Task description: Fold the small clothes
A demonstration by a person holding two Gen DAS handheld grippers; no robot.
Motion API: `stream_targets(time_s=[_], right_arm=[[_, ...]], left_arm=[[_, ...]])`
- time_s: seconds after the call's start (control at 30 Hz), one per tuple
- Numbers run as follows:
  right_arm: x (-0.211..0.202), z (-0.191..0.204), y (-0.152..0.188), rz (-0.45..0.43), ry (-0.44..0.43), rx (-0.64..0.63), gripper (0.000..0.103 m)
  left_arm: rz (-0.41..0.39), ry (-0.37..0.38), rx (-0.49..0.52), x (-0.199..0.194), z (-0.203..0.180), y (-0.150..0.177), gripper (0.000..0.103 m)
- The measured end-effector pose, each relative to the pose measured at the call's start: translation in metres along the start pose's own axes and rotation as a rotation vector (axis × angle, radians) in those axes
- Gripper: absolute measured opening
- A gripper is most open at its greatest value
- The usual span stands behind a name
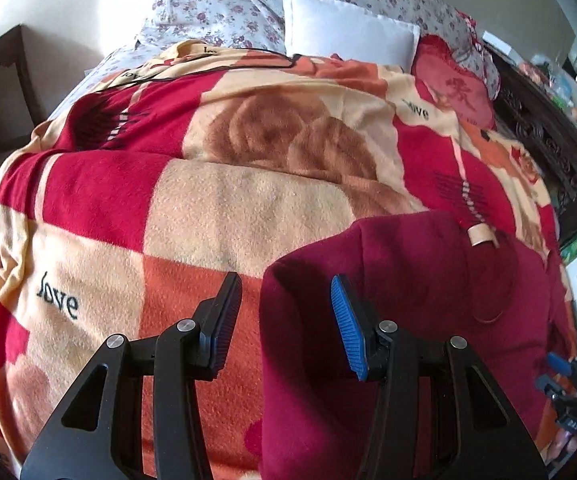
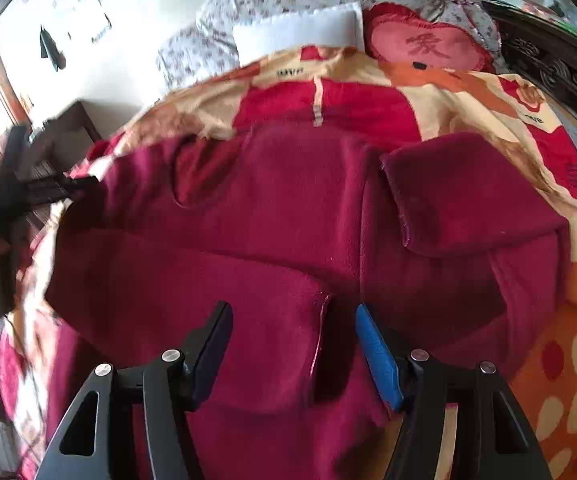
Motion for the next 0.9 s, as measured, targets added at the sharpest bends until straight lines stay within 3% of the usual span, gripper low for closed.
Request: stream_targets(time_s=[0.03, 0.1, 0.17, 0.2, 0.37, 0.4, 0.43, 0.5, 0.7, 0.77, 0.87, 0.9], right_arm=[[0.005, 0.000, 0.000, 0.002, -0.006, -0.004, 0.061], [0.012, 0.001, -0.001, -0.007, -0.007, -0.023, 0.041], [0.014, 0.003, -0.003, -0.013, 0.016, -0.039, 0.007], [0.010, 0.004, -0.006, -0.026, 0.002, -0.044, 0.005], [-0.023, 0.017, -0.016, -0.123, 0.012, -0.110, 0.005], [-0.031, 0.018, -0.018, -0.142, 0.011, -0.116, 0.005], [-0.035, 0.019, -0.020, -0.150, 0.016, -0.120, 0.005], [-0.048, 0.020, -0.026, -0.178, 0.024, -0.126, 0.005], [-0.096, 0.001, -0.051, -0.327, 0.080, -0.084, 0.004], [-0.093, -0.012, -0.057, -0.321, 0.151, -0.056, 0.005], [-0.067, -0.032, -0.059, -0.257, 0.133, 0.011, 0.005], [-0.047, -0.036, -0.058, -0.214, 0.164, 0.008, 0.005]], left_arm=[[0.006, -0.003, 0.009, 0.002, 0.000, 0.000, 0.046], [0.017, -0.010, 0.018, 0.007, 0.000, 0.000, 0.046], [0.031, -0.015, 0.014, 0.013, 0.001, -0.001, 0.046], [0.040, -0.007, 0.010, 0.016, 0.000, -0.002, 0.046], [0.059, -0.015, 0.024, 0.028, -0.006, -0.006, 0.046], [0.060, -0.030, 0.025, 0.030, -0.007, -0.008, 0.042], [0.059, -0.027, 0.018, 0.030, -0.006, -0.009, 0.028], [0.057, -0.023, 0.012, 0.027, -0.006, -0.012, 0.013], [-0.006, -0.038, 0.027, 0.003, -0.002, -0.024, 0.004], [-0.021, -0.055, 0.022, 0.002, 0.002, -0.027, 0.004], [-0.004, -0.060, -0.012, 0.011, 0.008, -0.027, 0.004], [0.000, -0.055, -0.027, 0.013, 0.009, -0.025, 0.004]])
Point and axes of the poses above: each gripper's, at about its wrist camera, not at the fingertips, and x roughly the way its jaws point, z to its left, y to its underside, the point moved 2 cm from there along x, roughly the way its jaws point, and after that the axes turned 3 degrees about -x, right-handed, at the moved point
